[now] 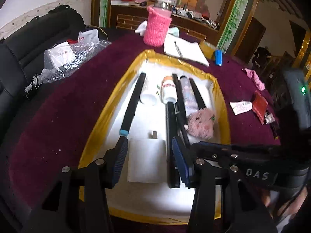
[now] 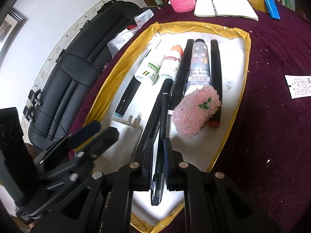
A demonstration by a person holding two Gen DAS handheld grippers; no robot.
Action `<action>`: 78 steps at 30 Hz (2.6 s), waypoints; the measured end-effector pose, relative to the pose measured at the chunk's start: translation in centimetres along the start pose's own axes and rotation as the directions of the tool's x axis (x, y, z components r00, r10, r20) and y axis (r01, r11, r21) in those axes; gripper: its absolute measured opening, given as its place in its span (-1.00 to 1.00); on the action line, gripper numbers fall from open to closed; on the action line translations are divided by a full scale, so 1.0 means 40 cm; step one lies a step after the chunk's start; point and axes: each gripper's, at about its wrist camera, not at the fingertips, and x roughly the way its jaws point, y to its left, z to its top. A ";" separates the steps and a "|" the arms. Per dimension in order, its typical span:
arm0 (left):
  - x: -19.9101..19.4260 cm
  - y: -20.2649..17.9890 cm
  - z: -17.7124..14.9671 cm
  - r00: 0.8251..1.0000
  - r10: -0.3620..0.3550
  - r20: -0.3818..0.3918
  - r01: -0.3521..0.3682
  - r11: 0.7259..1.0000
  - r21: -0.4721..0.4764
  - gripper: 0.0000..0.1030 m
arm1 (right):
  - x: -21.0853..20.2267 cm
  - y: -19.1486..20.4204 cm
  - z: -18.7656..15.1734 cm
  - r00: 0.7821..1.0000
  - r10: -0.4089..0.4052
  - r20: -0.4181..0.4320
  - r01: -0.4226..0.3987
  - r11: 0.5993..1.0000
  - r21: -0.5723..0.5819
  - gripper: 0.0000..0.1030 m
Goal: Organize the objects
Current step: 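Carry the charger and pen into the tray, opening both tools, then move both tools back over the table toward the white tube and tape roll, then grasp the white tube with left tool while right tool approaches the silver tube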
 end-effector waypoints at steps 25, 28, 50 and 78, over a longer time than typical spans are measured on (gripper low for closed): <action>-0.041 -0.410 -0.046 0.966 -0.220 -0.138 0.248 0.939 0.238 0.20 | -0.411 -0.422 -0.153 0.946 -0.186 0.267 0.133 0.970 0.204 0.05; -0.023 -0.464 -0.033 0.971 -0.208 -0.120 0.234 0.932 0.275 0.20 | -0.481 -0.530 -0.169 0.921 -0.241 0.306 0.141 0.939 0.313 0.05; 0.355 -0.719 0.123 0.993 -0.033 -0.111 0.086 0.848 0.522 0.20 | -0.582 -0.783 -0.177 0.769 -0.316 0.556 0.029 0.885 0.464 0.20; 0.290 -0.718 0.021 0.986 -0.073 -0.151 0.139 0.859 0.492 -0.39 | -0.548 -0.817 -0.179 0.795 -0.341 0.502 0.054 0.863 0.502 0.21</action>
